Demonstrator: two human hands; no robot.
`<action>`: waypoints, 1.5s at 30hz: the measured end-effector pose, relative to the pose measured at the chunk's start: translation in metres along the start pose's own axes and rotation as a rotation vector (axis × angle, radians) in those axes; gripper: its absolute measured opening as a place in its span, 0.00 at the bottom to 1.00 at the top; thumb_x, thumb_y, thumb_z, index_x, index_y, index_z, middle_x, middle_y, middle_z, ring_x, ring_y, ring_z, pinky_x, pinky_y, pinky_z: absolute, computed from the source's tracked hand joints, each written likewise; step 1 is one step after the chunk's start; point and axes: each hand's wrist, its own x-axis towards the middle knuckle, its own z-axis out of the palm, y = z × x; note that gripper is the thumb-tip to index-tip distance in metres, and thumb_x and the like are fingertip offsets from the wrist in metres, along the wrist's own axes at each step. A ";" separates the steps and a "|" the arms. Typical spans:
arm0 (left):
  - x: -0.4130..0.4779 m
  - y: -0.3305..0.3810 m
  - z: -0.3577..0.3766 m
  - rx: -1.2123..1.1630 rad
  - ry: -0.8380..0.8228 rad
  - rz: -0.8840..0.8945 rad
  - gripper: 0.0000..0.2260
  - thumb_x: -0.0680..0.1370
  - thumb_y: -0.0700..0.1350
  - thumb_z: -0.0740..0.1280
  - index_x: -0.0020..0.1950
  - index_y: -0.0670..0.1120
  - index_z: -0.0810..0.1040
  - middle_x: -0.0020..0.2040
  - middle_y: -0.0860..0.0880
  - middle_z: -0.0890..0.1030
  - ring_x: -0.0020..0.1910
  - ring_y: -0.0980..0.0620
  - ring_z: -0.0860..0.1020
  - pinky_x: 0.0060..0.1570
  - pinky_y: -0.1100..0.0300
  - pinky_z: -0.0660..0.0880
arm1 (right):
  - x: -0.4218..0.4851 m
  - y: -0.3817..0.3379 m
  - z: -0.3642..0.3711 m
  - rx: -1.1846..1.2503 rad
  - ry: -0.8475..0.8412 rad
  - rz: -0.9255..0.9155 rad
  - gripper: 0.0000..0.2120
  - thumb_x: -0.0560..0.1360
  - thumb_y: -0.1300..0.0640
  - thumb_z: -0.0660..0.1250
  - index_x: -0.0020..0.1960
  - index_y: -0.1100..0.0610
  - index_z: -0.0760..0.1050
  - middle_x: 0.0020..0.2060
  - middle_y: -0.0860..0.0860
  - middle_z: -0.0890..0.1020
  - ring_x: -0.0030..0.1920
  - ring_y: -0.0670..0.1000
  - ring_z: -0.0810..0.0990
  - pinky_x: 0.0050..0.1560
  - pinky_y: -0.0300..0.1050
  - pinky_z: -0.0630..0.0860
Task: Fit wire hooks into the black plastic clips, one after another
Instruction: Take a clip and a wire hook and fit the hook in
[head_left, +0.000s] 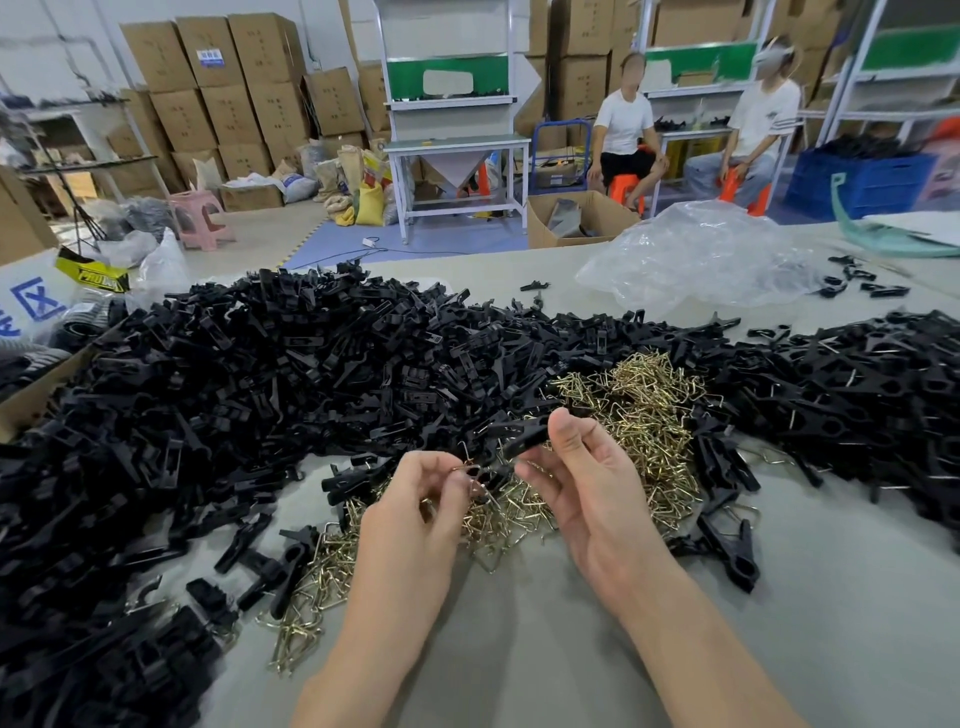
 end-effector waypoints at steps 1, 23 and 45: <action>0.001 0.000 0.000 -0.023 -0.005 -0.023 0.03 0.80 0.50 0.67 0.47 0.57 0.78 0.44 0.64 0.82 0.42 0.61 0.80 0.41 0.73 0.71 | 0.000 0.000 0.000 -0.003 0.002 0.001 0.12 0.71 0.54 0.72 0.48 0.61 0.76 0.44 0.58 0.84 0.41 0.52 0.83 0.42 0.42 0.83; 0.010 0.016 0.001 -1.013 -0.085 -0.589 0.04 0.78 0.40 0.67 0.44 0.43 0.80 0.37 0.48 0.81 0.32 0.55 0.79 0.32 0.63 0.77 | 0.000 0.014 -0.002 -0.041 -0.129 -0.043 0.10 0.62 0.55 0.78 0.41 0.54 0.80 0.53 0.56 0.86 0.54 0.52 0.85 0.50 0.39 0.81; 0.008 0.014 -0.001 -1.119 -0.247 -0.627 0.08 0.66 0.46 0.74 0.44 0.48 0.86 0.40 0.49 0.81 0.34 0.54 0.79 0.35 0.60 0.78 | -0.003 0.012 -0.001 -0.104 -0.138 -0.036 0.09 0.66 0.60 0.74 0.45 0.59 0.76 0.53 0.57 0.86 0.56 0.55 0.84 0.51 0.41 0.81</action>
